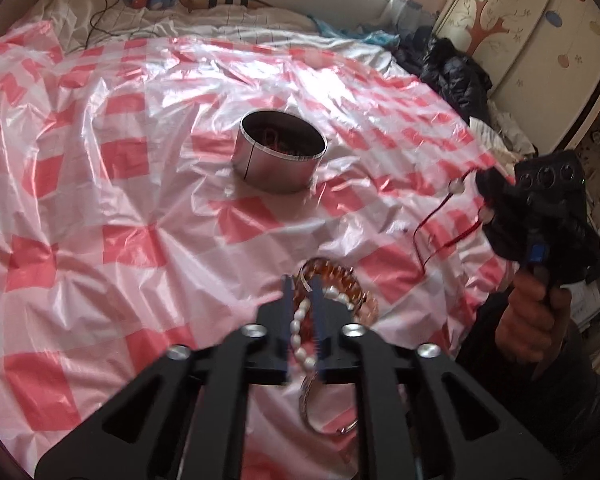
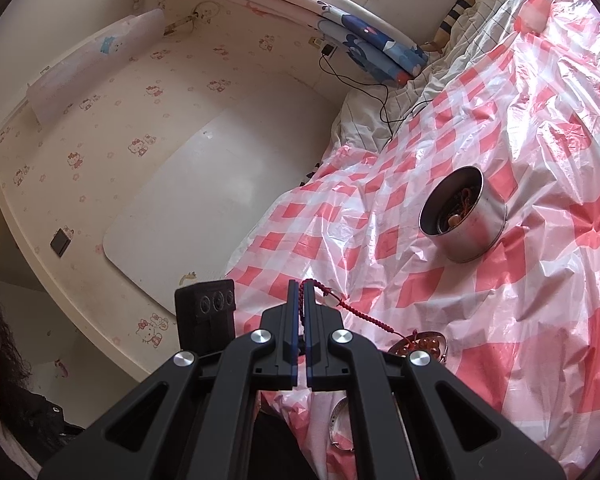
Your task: Organize jewelry
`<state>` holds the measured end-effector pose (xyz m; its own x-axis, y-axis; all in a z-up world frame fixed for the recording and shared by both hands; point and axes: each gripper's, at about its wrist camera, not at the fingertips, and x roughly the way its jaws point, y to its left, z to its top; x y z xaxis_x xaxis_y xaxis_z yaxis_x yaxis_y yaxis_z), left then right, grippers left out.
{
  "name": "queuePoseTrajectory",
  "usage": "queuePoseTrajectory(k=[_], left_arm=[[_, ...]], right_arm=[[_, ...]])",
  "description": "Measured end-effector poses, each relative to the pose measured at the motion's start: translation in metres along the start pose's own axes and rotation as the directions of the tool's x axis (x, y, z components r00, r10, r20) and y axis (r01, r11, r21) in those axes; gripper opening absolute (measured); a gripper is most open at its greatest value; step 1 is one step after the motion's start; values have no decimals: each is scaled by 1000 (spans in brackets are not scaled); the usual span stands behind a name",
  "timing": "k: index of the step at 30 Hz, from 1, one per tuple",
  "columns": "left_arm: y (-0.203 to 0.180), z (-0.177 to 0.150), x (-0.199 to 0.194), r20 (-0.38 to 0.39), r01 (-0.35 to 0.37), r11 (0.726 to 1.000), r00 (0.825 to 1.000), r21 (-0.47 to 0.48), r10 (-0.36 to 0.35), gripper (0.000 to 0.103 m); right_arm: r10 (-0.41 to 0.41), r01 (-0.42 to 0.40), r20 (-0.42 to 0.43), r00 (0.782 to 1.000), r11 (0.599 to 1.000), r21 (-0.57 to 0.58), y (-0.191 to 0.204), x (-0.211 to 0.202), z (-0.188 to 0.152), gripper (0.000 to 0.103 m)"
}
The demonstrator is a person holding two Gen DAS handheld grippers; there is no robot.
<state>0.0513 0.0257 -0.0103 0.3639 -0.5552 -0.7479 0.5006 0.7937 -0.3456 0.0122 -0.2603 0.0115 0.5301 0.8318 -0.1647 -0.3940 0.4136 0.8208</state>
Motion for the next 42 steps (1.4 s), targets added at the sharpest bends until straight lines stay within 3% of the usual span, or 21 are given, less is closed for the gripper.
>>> queuePoseTrajectory(k=[2,7,14,18,21,23,28,33,38,42], left_arm=[[-3,-8,0,-20,-30,999,999,36,31,45],[-21,-31,-8,-35,-19,983,999,183,25,49],[-41,-53,8,-83,-3,964,996,264,26,49],[-46,-65,28,-144,-64,948,983,311,113,27],[-41,-67,24,-150,-66,955,982,288,113,5],[-38,-68,22,-151,-71,959,982,274,116,3],[-30,-63,8,-160,-5,976,986,218,41,3],[-11,-48,-16,-59,20,993,998,118,-13,3],[-2,-10,-20,41,0,999,999,49,-2,3],[-1,38,-3,100,-34,999,994,-4,34,3]], right_arm=[[4,-4,0,1000,1000,0,0,0,0,3],[15,-15,0,1000,1000,4,0,1,1,3],[23,-23,-6,1000,1000,4,2,2,-1,3],[21,-21,0,1000,1000,6,1,1,-1,3],[17,-17,6,1000,1000,16,-1,-2,-2,3],[15,-15,9,1000,1000,23,-3,-3,-2,3],[11,-11,11,1000,1000,25,-4,-4,-3,3],[32,-33,22,999,999,36,-5,-7,-2,3],[85,-88,63,994,994,61,-7,-10,12,3],[99,-103,90,991,994,44,-5,-11,32,3]])
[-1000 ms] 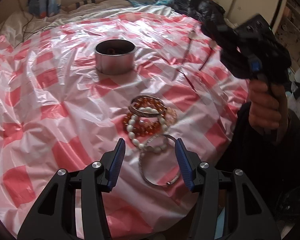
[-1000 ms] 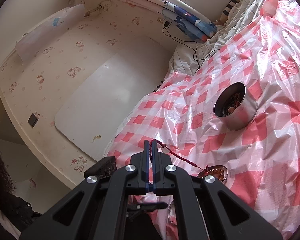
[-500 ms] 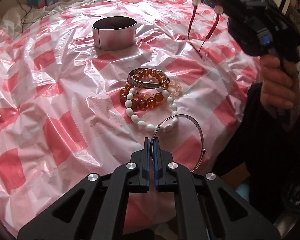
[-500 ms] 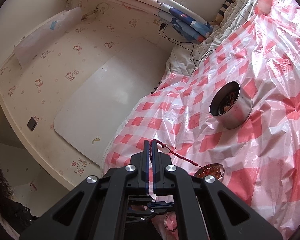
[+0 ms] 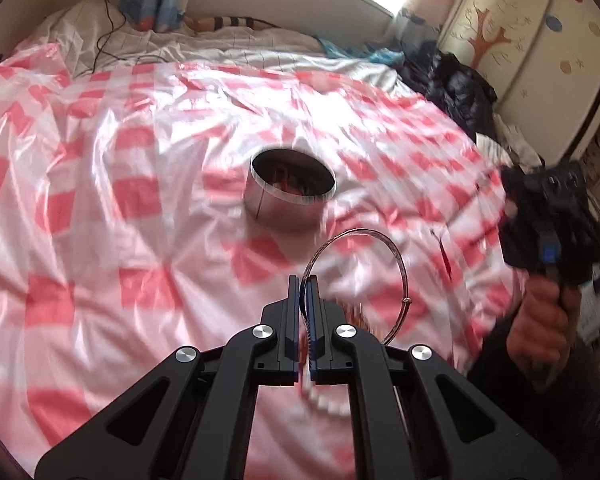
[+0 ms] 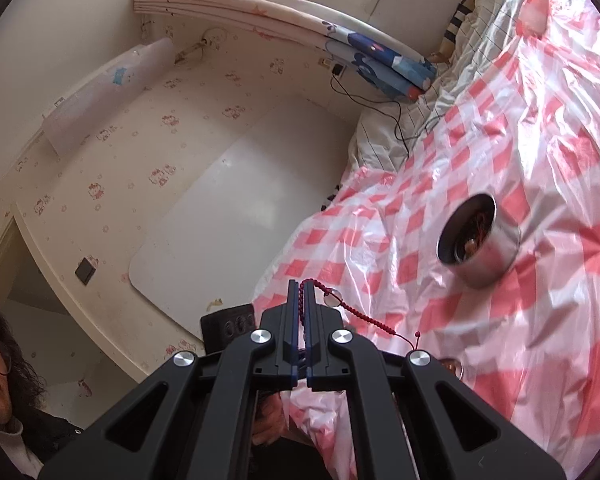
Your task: Organize jewelry
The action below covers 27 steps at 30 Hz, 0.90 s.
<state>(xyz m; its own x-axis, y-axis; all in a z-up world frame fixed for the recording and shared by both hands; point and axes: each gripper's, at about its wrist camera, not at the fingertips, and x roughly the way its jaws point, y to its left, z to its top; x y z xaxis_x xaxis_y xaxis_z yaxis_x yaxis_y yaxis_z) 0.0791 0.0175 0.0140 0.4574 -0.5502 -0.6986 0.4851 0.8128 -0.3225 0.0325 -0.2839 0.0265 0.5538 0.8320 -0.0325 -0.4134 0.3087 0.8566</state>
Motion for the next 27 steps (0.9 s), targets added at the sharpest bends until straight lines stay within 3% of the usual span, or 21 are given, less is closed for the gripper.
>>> queuePoseTrajectory(k=[4,11,14,16,17,18,20,24,25,26,27], left_arm=[[-2,43,31,33,-57,998,998,-19,58,3],[-11,86,94,8,-187,982,982,12,187,3],[-7,94,120,-42,-219,976,975,15,220,4],[-2,95,131,-87,-206,979,975,0,205,11],[0,94,131,-95,-209,978,974,-10,208,20],[3,95,128,-92,-219,975,972,-27,216,36],[12,98,110,-48,-216,973,976,-78,213,51],[36,94,66,46,-223,956,971,-189,235,64],[41,90,59,49,-221,952,970,-210,236,64],[45,85,54,46,-220,949,971,-225,236,64],[47,81,51,42,-221,947,971,-233,237,65]], right_arm=[[-11,11,2,1000,1000,-26,-1,9,23,3],[-47,44,-37,998,997,-62,-15,42,57,3],[-84,79,-49,995,993,-90,-22,57,70,3],[-114,108,-56,992,989,-105,-26,66,76,3],[-149,140,-64,987,982,-124,-30,73,79,3],[-177,166,-71,982,976,-138,-33,79,80,3],[-278,258,-98,956,949,-181,-42,97,80,3],[-518,449,-204,831,840,-304,-67,140,66,3],[-540,464,-218,813,827,-316,-69,144,62,4],[-544,466,-223,809,824,-321,-69,144,59,4],[-544,464,-217,811,823,-327,-66,141,57,10]])
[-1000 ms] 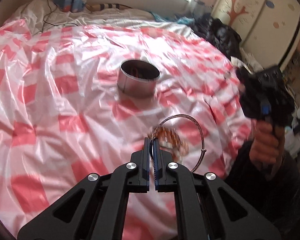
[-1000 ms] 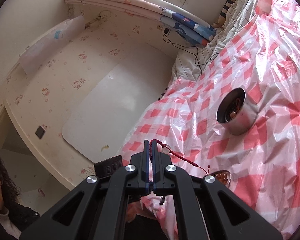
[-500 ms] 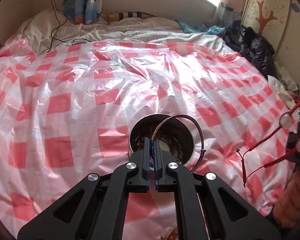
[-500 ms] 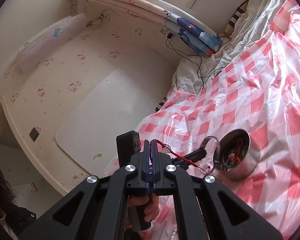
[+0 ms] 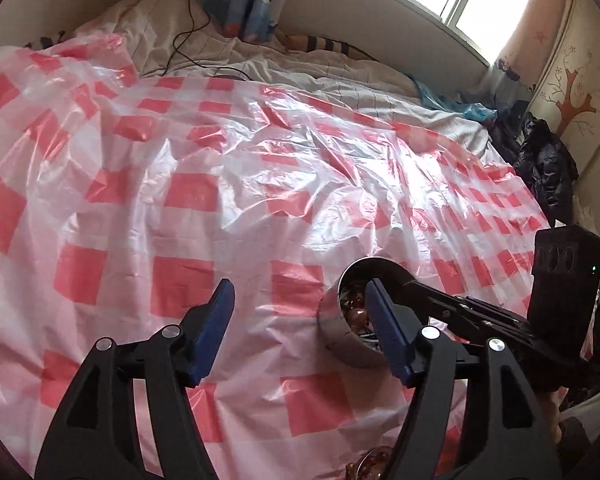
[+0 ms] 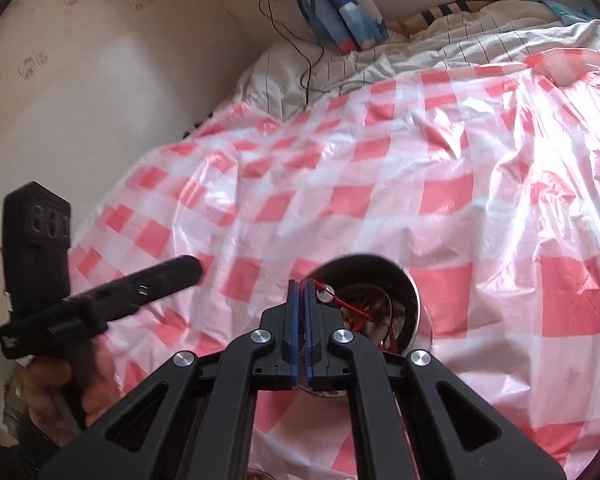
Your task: Organize jewelry
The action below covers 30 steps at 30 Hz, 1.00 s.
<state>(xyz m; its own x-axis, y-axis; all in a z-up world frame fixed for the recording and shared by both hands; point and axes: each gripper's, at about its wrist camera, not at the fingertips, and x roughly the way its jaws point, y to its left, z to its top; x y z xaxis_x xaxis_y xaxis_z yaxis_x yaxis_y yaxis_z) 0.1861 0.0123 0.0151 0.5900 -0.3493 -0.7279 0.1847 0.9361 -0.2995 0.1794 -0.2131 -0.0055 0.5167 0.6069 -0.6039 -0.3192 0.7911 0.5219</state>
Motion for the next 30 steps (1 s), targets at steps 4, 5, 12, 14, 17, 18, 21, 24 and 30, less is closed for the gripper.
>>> queuePoseTrajectory(k=[4,5,12,14,17,18,21,24,30], left_arm=[[-3,-17,-15,0,-3,1000,1000,31,3,72],[-5,-22,-19,7,-8,999,1000,42,8,76],[-22,-73,-46,27,-34,997,999,66,32,80],[-30,-83,-53,47,-54,995,998,88,50,83],[-34,-91,-58,69,-74,992,995,98,68,87],[-34,-93,-57,68,-73,993,995,97,66,87],[-33,-94,-53,59,-76,993,996,91,71,88],[-28,-95,-44,35,-92,993,995,77,90,88],[-28,-97,-34,18,-108,991,994,75,107,88]], right_arm=[[2,-2,112,994,1000,6,3,-39,-12,52],[3,-5,127,992,1000,17,2,-48,-16,53],[-97,91,199,975,995,37,2,-118,-55,72],[-139,129,201,970,990,63,-4,-132,-69,80],[-169,143,172,970,977,155,-16,-140,-82,85],[-174,143,167,971,973,178,-19,-142,-86,88],[-222,188,162,961,961,202,-22,-143,-87,89],[-276,250,146,950,953,171,-18,-138,-87,93],[-310,297,153,938,950,100,-7,-130,-87,93]])
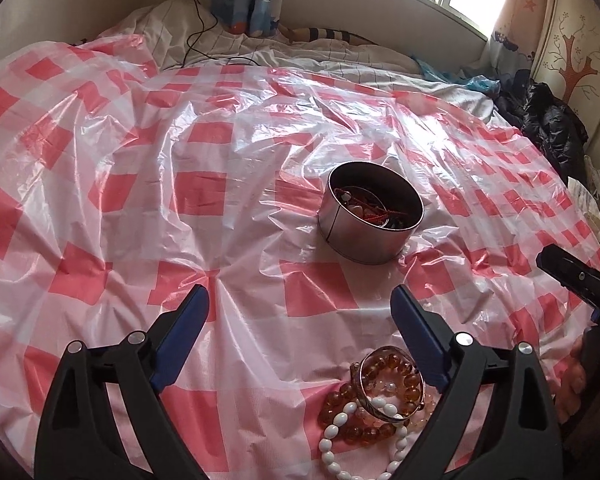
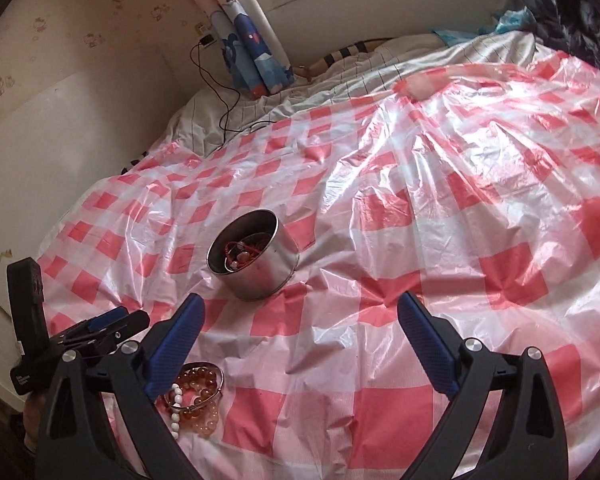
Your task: Organize jewelry
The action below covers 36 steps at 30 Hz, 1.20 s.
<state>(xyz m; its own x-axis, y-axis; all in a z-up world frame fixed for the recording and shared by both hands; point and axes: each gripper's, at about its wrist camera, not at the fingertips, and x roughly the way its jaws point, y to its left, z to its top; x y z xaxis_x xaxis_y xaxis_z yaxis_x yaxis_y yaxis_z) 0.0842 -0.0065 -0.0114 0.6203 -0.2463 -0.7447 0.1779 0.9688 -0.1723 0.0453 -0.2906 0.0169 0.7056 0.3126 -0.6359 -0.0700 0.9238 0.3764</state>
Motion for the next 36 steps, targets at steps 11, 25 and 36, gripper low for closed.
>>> queuePoseTrajectory(k=[11,25,36], left_arm=[[-8,0,10,-19,-8,1000,1000,30,8,90],[-11,5,9,-13,16,999,1000,30,-16,91],[-11,6,11,-16,17,999,1000,36,-16,92]], right_arm=[[7,-8,-24,1000,1000,-29,7,6,-2,93],[-10,4,-71,997,996,-92,19,19,-9,93],[-13,6,-76,997,996,-93,18,22,-10,93]])
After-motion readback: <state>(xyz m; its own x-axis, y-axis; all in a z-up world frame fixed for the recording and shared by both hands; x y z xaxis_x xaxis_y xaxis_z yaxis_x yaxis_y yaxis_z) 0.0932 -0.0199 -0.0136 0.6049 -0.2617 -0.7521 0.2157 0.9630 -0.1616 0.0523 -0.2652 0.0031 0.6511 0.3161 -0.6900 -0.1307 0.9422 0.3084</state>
